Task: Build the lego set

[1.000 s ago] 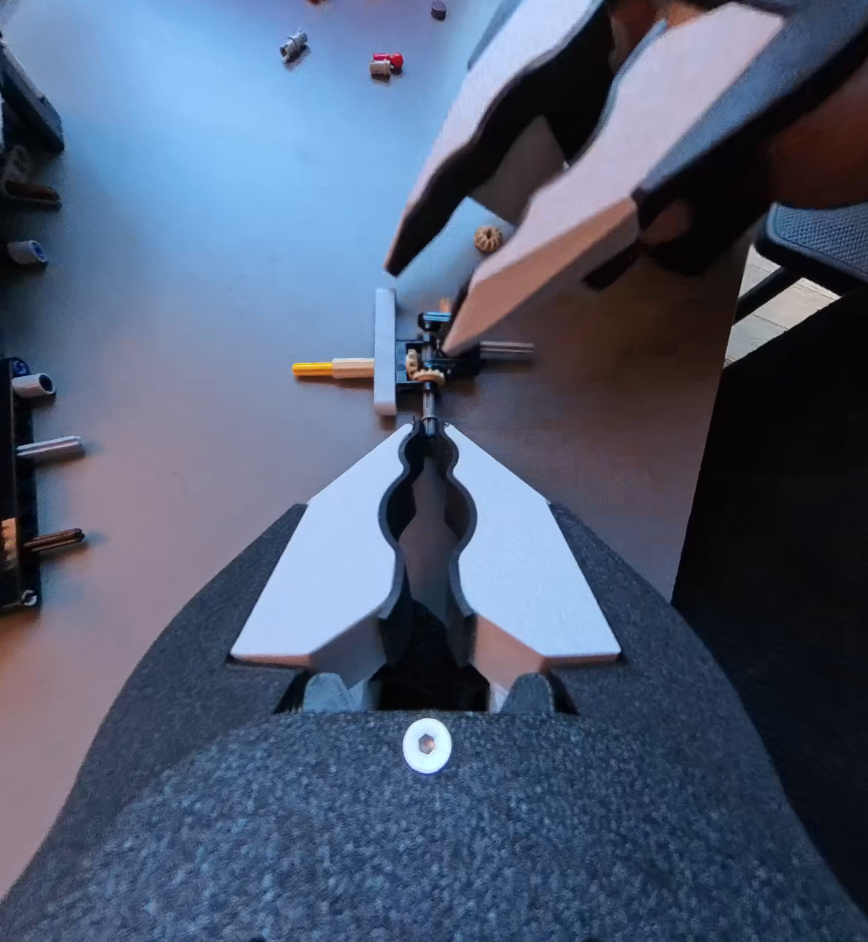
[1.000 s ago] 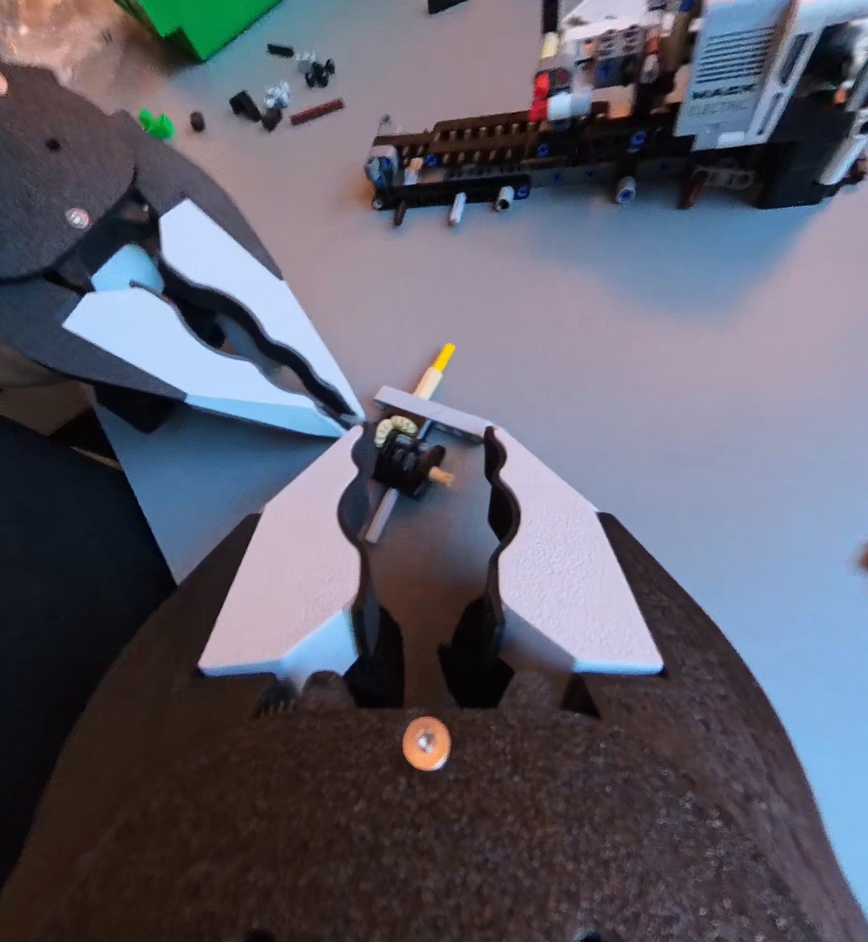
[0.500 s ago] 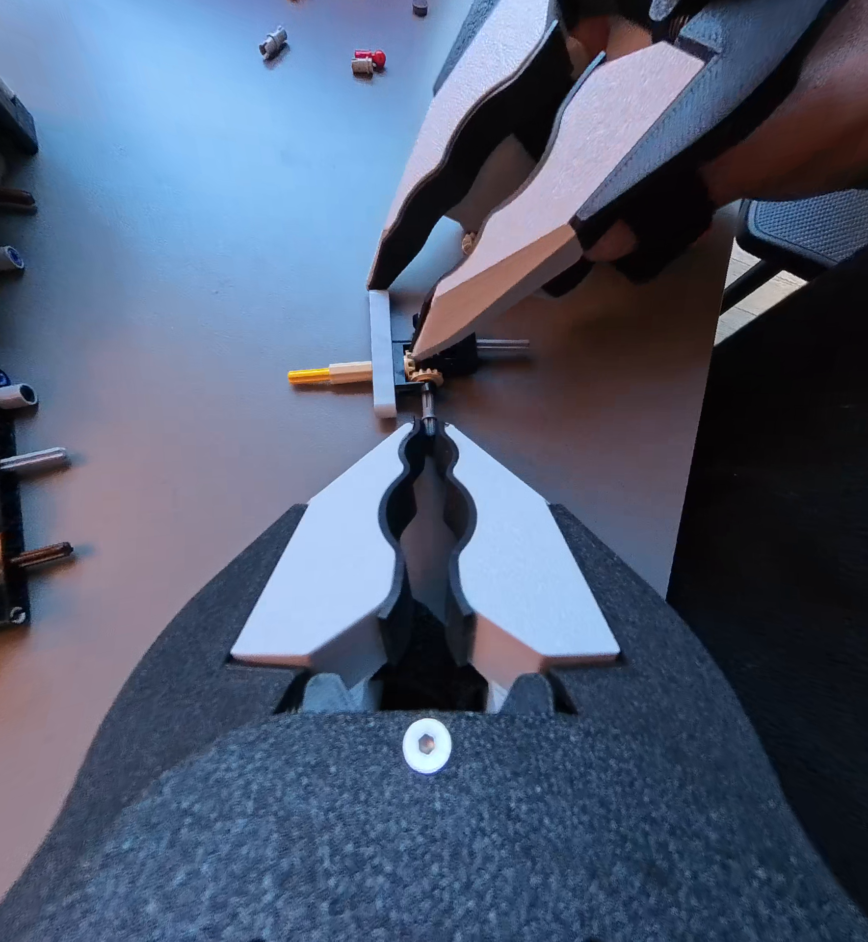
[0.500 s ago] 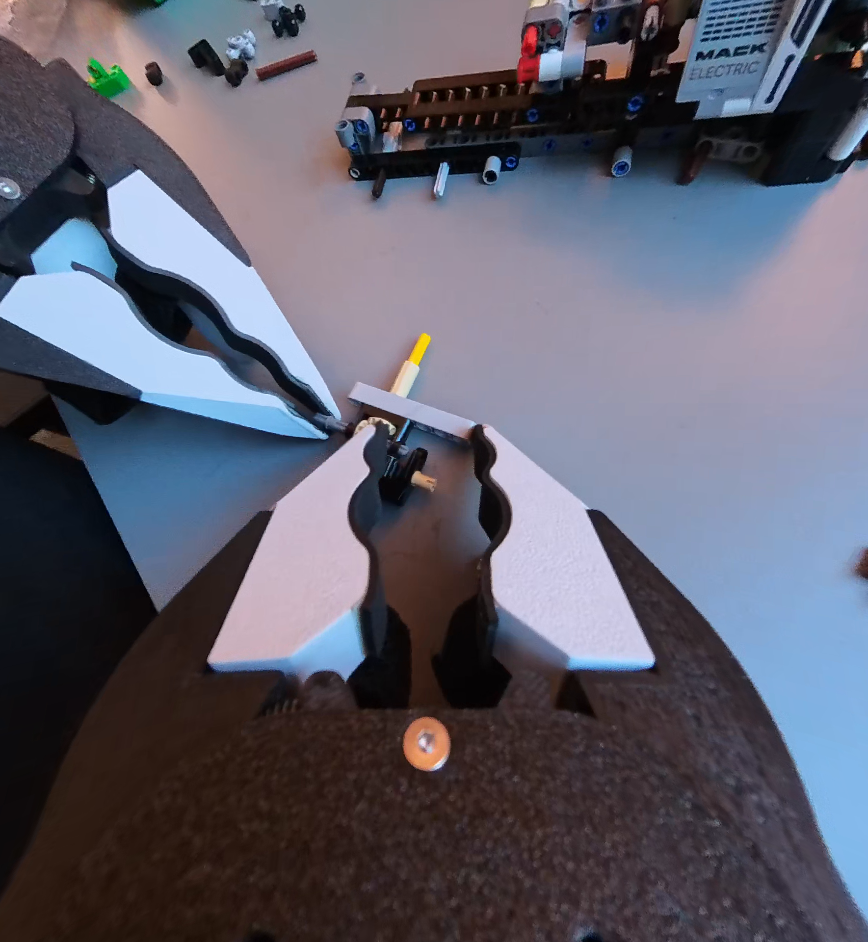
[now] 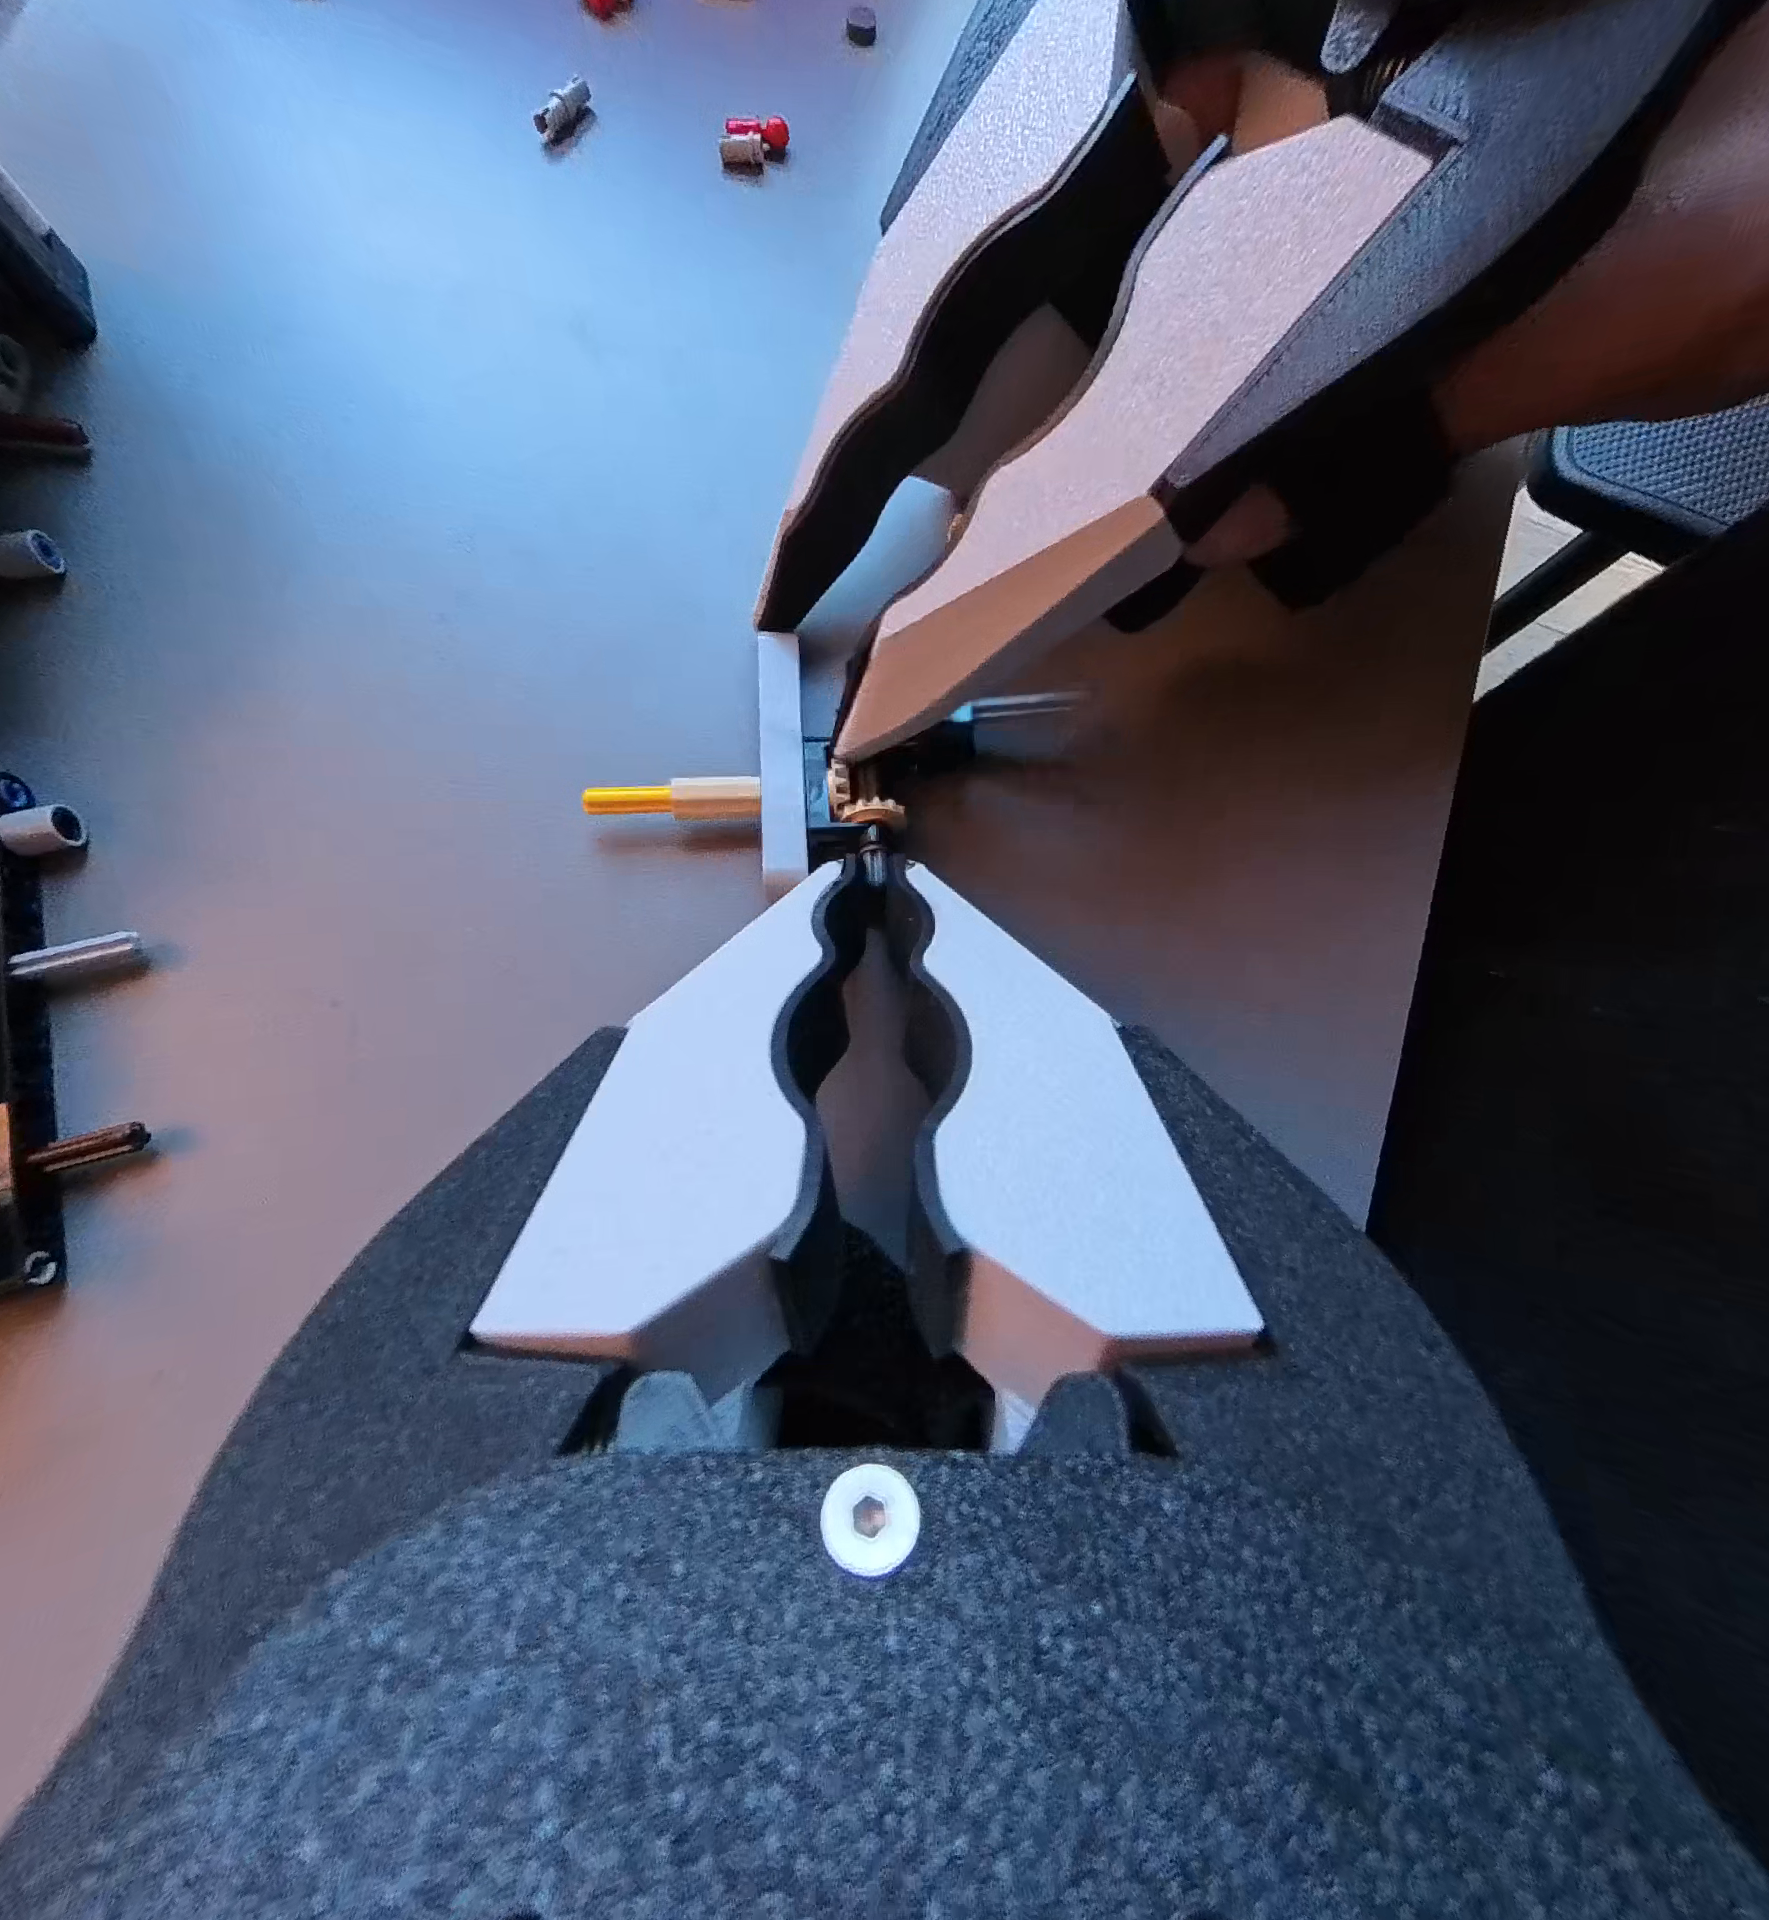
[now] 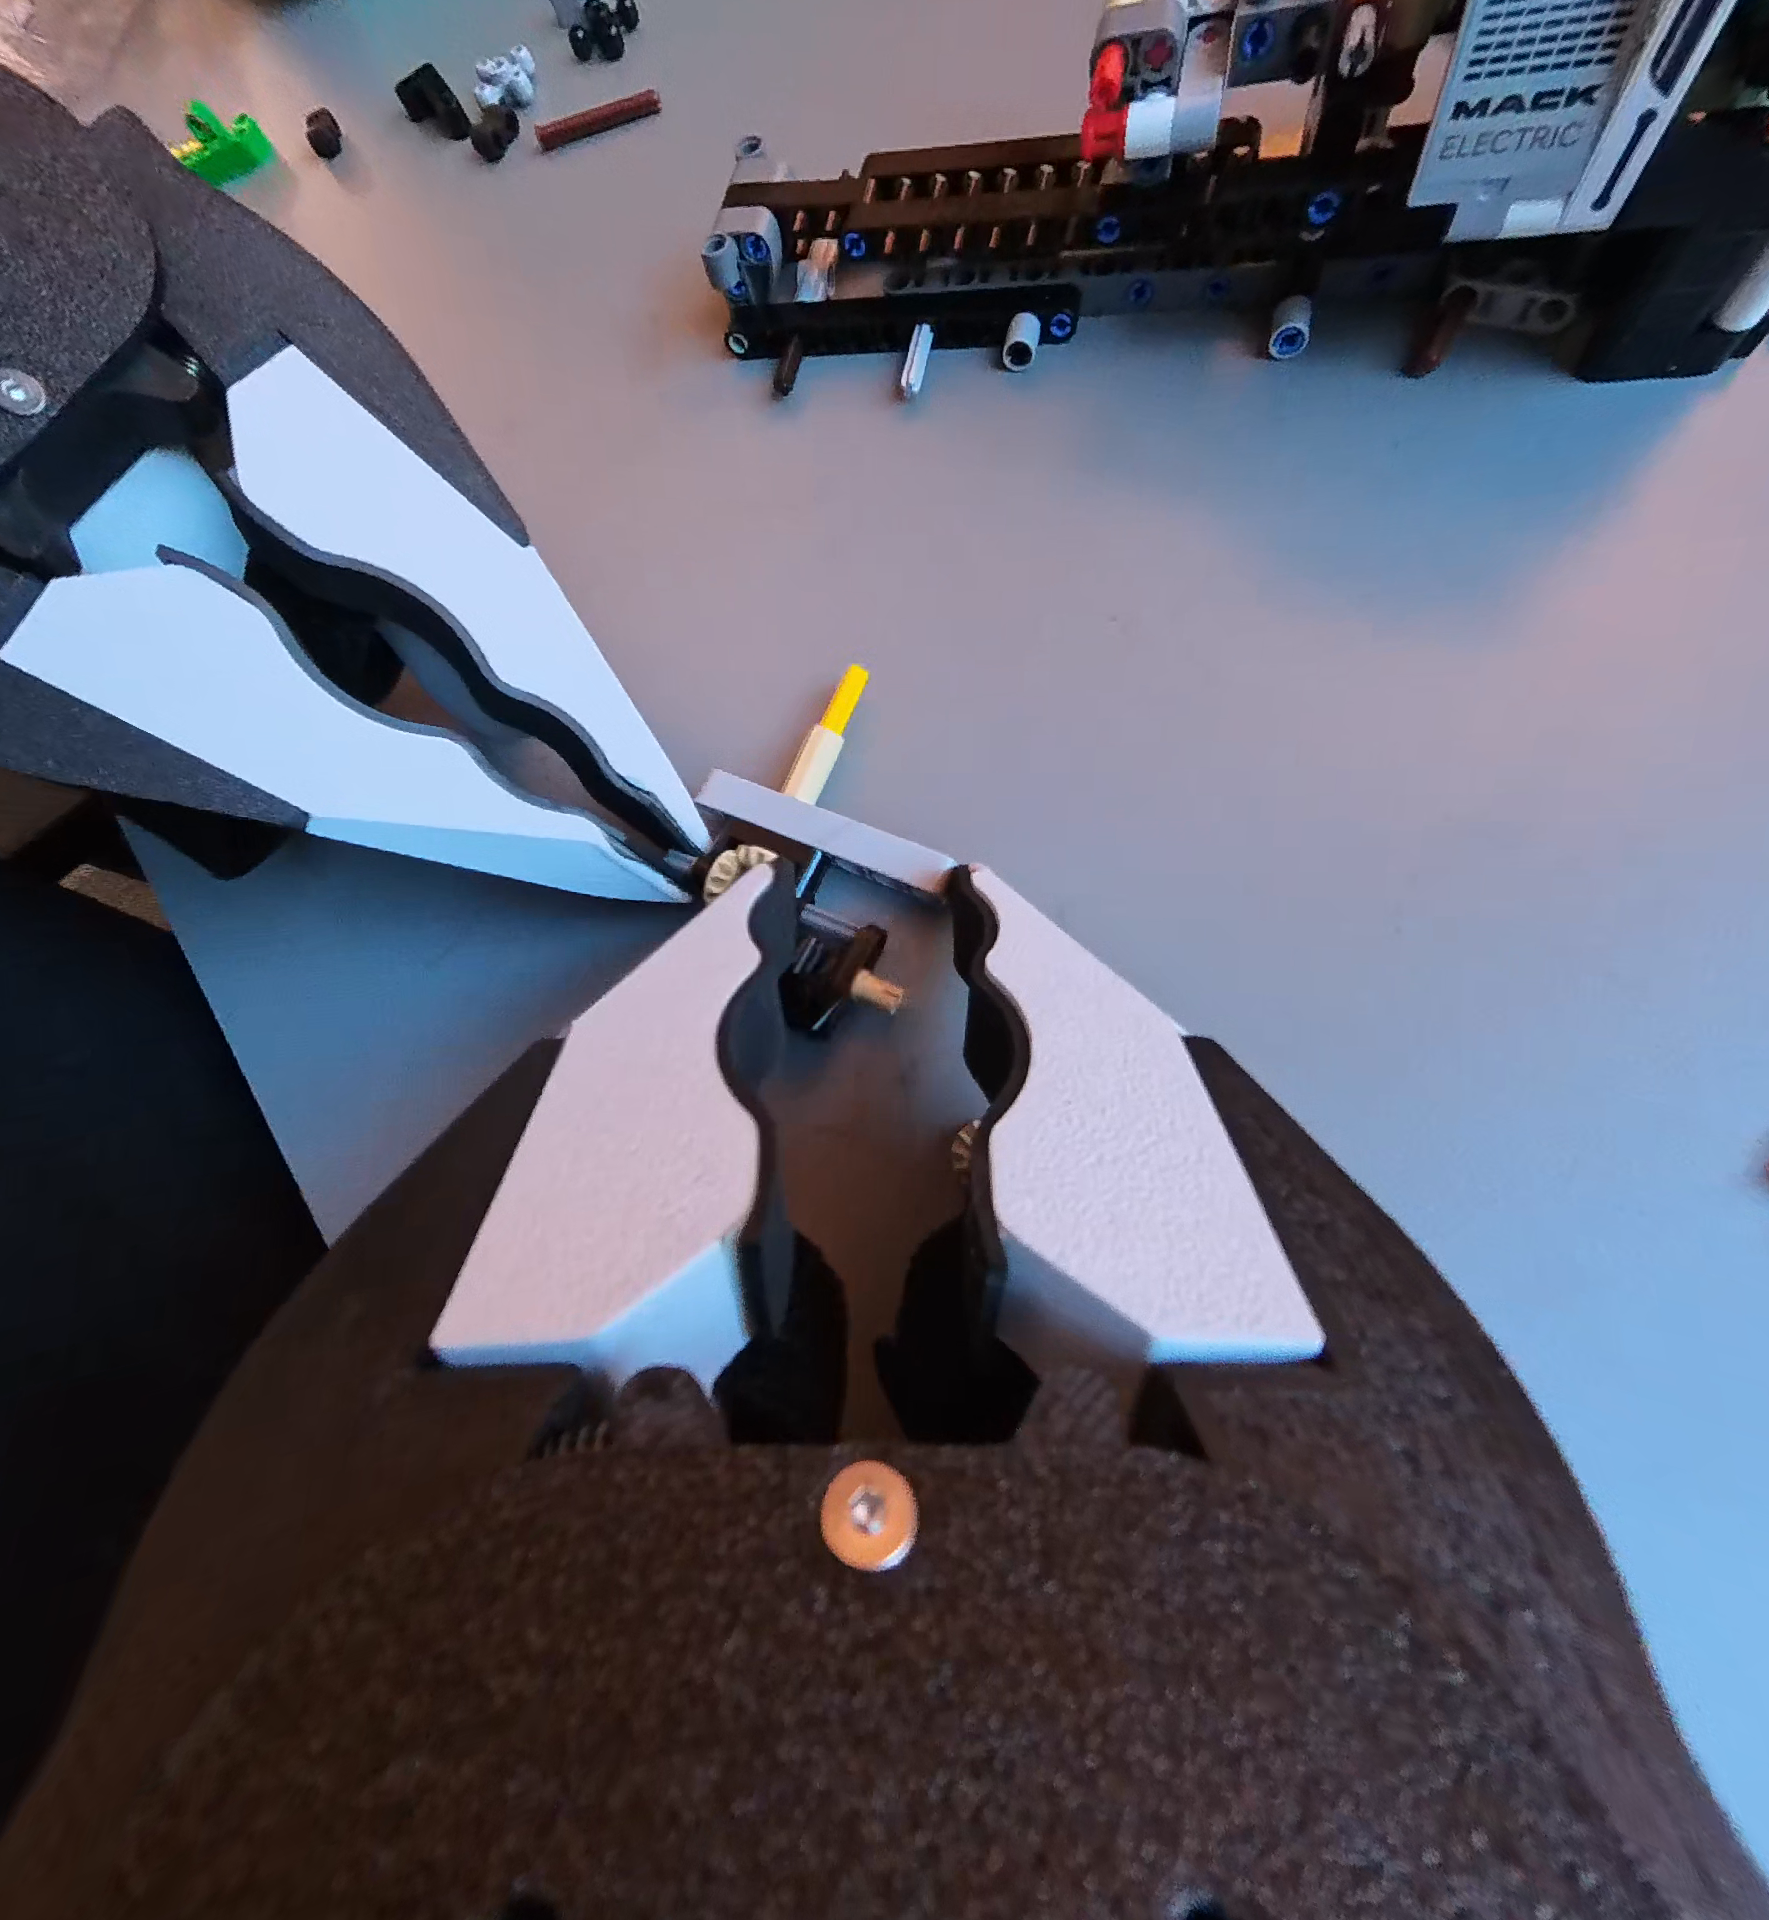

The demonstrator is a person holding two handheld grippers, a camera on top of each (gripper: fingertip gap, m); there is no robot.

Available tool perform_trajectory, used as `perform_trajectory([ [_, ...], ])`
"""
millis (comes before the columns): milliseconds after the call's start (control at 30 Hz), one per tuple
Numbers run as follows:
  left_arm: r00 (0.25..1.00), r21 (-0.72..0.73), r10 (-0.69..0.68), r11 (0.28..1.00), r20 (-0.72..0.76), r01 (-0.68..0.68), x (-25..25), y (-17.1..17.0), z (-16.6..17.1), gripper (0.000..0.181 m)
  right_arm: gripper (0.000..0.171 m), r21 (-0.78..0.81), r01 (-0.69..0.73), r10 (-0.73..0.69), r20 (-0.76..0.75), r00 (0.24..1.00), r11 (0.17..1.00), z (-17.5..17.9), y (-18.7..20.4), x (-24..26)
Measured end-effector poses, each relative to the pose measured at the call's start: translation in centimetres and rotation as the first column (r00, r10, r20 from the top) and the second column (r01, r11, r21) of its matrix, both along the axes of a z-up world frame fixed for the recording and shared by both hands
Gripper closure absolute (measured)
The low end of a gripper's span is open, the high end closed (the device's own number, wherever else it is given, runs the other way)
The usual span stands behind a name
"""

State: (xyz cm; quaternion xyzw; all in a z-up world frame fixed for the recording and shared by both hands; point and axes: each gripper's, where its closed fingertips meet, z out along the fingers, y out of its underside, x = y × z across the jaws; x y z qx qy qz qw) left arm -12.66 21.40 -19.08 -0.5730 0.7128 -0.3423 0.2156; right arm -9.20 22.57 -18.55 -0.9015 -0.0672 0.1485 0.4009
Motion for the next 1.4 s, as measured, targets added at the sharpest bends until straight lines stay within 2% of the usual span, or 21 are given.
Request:
perform_trajectory([
  [67, 1.000, -0.003, 0.000, 1.000, -0.001, 0.000, 0.0, 0.0, 0.0, 0.180, 0.141, 0.001, -0.007, 0.007, 0.002, 1.000, 1.000, 0.0, -0.1, 0.0],
  [133, 1.000, -0.011, 0.000, 1.000, -0.003, 0.000, 0.0, 0.0, 0.0, 0.180, 0.133, 0.031, -0.008, 0.010, -0.033, 0.999, 0.999, 0.8, -0.2, 0.1],
  [200, 1.000, -0.011, 0.000, 1.000, -0.003, 0.000, 0.0, 0.0, 0.0, 0.181, 0.134, 0.051, 0.001, 0.002, -0.059, 0.998, 0.999, 1.5, -0.8, 0.3],
  [333, 1.000, -0.025, 0.018, 1.000, -0.006, -0.019, 0.2, 0.0, 0.0, 0.181, 0.133, 0.000, 0.013, -0.013, 0.014, 1.000, 1.000, 1.2, -2.0, -0.7],
  [500, 1.000, -0.033, 0.026, 0.999, -0.008, -0.026, 0.6, -0.3, 0.0, 0.180, 0.121, 0.004, 0.085, -0.085, 0.123, 0.989, 0.996, -0.1, -1.7, -0.6],
  [567, 1.000, -0.027, 0.018, 0.999, -0.007, -0.019, 0.7, -0.6, 0.0, 0.180, 0.134, 0.008, 0.088, -0.088, 0.153, 0.984, 0.996, -0.2, -1.6, -0.5],
  [800, 1.000, -0.013, 0.022, 1.000, -0.004, -0.022, 0.7, -0.5, 0.0, 0.180, 0.143, 0.009, 0.102, -0.102, 0.159, 0.982, 0.995, -0.3, -1.6, -0.2],
  [867, 1.000, -0.019, 0.018, 1.000, -0.006, -0.018, 0.6, -0.5, 0.0, 0.180, 0.143, 0.002, 0.096, -0.096, 0.122, 0.988, 0.995, -0.3, -1.7, -0.3],
  [1400, 1.000, -0.010, 0.008, 1.000, -0.003, -0.008, 0.2, -0.6, 0.0, 0.180, 0.144, 0.003, 0.087, -0.087, 0.105, 0.991, 0.996, -0.3, -1.8, -0.5],
])
